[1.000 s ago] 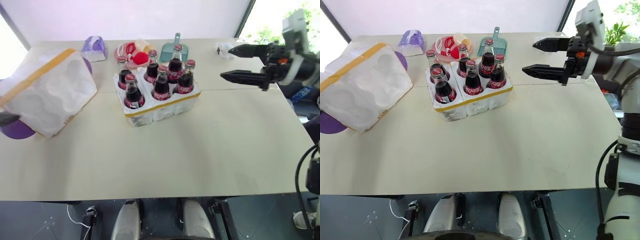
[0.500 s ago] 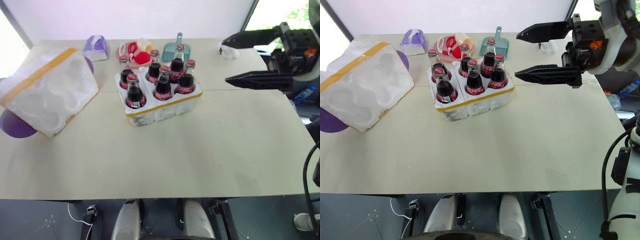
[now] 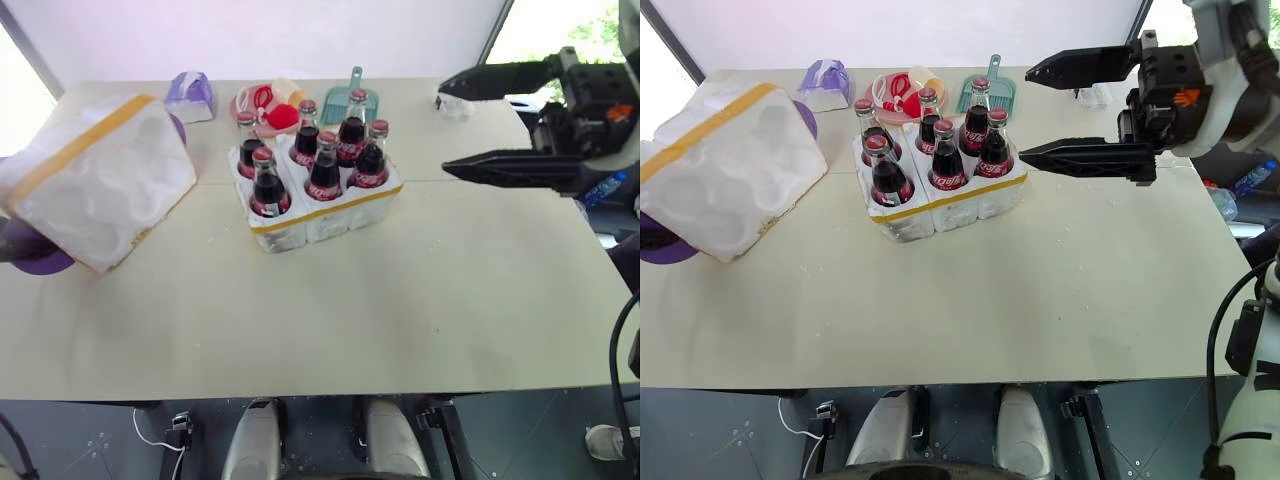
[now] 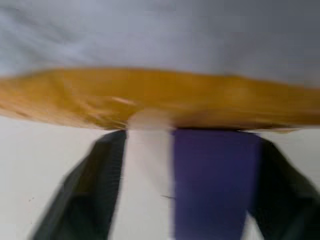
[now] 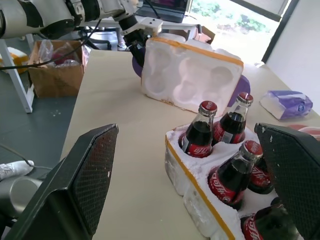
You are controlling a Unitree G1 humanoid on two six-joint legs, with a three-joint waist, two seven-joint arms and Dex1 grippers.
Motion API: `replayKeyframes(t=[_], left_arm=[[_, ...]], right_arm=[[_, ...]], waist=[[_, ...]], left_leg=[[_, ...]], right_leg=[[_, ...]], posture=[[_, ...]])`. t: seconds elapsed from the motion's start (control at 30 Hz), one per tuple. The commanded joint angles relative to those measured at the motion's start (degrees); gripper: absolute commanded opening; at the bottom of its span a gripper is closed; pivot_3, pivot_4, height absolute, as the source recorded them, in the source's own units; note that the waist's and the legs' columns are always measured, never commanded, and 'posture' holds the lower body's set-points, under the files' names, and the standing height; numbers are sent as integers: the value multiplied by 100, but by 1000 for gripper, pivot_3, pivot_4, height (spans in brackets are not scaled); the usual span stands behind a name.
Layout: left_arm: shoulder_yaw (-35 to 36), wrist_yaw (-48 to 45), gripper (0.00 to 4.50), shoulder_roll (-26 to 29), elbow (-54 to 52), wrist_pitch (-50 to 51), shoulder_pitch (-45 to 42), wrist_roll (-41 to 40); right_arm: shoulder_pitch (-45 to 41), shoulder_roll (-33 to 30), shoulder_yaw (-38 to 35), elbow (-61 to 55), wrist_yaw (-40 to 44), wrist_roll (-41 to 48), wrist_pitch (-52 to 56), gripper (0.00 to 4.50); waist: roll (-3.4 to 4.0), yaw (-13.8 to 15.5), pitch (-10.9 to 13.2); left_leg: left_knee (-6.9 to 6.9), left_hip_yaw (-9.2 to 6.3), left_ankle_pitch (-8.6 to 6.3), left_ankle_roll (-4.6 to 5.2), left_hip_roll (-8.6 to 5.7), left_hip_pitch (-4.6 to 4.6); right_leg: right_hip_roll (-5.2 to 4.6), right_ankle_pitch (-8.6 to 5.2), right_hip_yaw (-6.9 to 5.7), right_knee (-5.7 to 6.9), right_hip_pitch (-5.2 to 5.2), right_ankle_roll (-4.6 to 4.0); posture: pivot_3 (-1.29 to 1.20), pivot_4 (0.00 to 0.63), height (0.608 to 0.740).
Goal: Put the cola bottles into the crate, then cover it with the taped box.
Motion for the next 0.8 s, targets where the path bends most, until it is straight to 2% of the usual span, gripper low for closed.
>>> replayKeyframes(t=[0.03, 0.1, 0.3, 0.5, 0.63, 0.7, 0.8], left_arm=[[-17, -57, 1659, 91, 95, -111, -157, 119], [7, -14, 746, 91, 84, -168, -162, 138], [222, 429, 746, 111, -388, -718, -63, 28], [933, 1999, 746, -227, -2083, -1709, 206, -272], [1153, 2609, 746, -582, -3665, -1120, 398, -319], [987, 2825, 746, -829, -4982, -549, 525, -120], [650, 2993, 746, -1077, -6331, 241, 561, 321]], right_arm=[[0, -83, -242, -177, -59, 153, -79, 4500], [19, -83, -243, -170, -75, 148, -103, 4500], [262, -303, -175, -30, -13, 86, -1, 4500], [742, -377, -266, -75, -252, -198, -281, 4500], [989, -354, -381, -170, -406, -156, -292, 4500], [1120, -294, -480, -230, -573, -75, -228, 4500], [1277, -225, -576, -323, -747, 10, -203, 4500]], waist=[[0, 0, 0], [0, 0, 0], [-6, 20, -1], [-8, 41, 0], [-8, 17, 0], [-8, 13, 0], [-9, 14, 0]], left_leg=[[0, 0, 0, 0, 0, 0], [0, -1, 0, 0, 0, 0], [2, -3, 0, 0, 0, -1], [11, -5, 0, 0, 0, -3], [14, -6, 0, 0, -1, -4], [12, -5, 0, 0, -1, -3], [13, -6, 0, 0, -1, -3]], right_leg=[[0, 0, 0, 0, 0, 0], [0, 0, 0, 1, 0, 0], [0, 0, -1, 2, 0, 0], [-5, 0, 0, 3, 2, 0], [-5, 1, 0, 5, 4, 0], [-4, 1, 0, 5, 4, 1], [-4, 1, 1, 5, 5, 1]], posture=[[0, 150, 736], [0, 150, 736], [0, 150, 736], [0, 150, 736], [0, 150, 736], [0, 150, 736], [0, 150, 736]])
